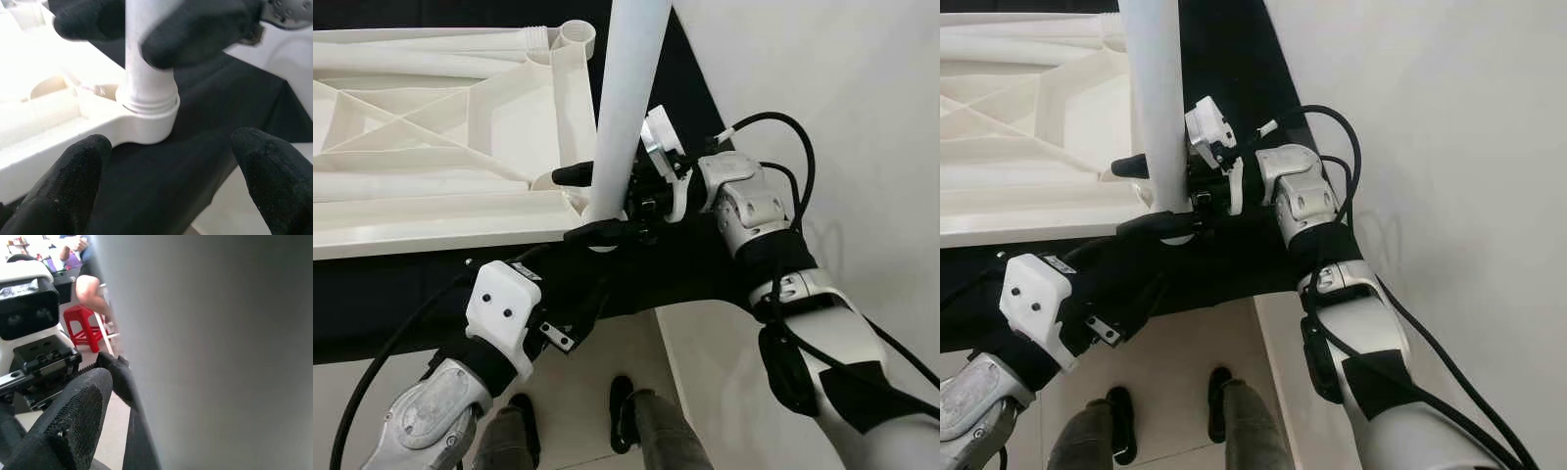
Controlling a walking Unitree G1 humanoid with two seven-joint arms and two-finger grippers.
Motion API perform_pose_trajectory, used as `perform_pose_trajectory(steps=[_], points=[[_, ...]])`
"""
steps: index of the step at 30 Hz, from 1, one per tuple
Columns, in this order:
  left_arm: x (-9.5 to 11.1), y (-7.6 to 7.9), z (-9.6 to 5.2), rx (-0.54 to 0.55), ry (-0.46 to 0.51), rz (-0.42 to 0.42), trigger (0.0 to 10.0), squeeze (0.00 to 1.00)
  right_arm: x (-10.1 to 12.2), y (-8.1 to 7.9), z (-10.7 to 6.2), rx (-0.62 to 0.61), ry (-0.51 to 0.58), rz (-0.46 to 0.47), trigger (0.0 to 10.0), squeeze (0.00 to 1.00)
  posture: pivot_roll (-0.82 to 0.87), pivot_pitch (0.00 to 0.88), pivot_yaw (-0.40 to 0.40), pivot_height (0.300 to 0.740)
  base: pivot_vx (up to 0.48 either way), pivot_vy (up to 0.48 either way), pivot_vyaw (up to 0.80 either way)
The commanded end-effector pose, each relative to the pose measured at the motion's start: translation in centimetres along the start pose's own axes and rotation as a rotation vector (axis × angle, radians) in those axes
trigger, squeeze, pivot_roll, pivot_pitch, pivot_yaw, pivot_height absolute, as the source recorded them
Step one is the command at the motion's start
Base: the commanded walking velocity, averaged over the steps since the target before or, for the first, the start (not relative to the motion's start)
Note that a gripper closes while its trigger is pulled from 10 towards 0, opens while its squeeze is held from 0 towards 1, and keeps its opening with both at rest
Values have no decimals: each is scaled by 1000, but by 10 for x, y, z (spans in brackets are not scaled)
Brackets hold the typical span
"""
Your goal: Building children table
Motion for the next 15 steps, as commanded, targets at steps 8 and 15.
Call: perform_pose_trajectory(steps=[8,15], points=[[-3,4,-8,-11,-37,-1,10000,0,0,2,10,38,24,2,0,0,206,370,-128,740,0,0,0],[-3,4,-7,-11,-40,-1,10000,0,-2,3,9,30,16,0,0,0,202,373,-133,740,0,0,0]])
Point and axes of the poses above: a point about 5 cm out from each wrist's last joint towards the gripper, its own z axis pointing out of the wrist towards the gripper, its own x axis along the axis of the wrist's last joint, y = z × x, the point moved 4 cm from there along z, pointing out of the wrist towards the gripper, and after that the axes turned 6 degrees about -z, right-handed, at the moved point
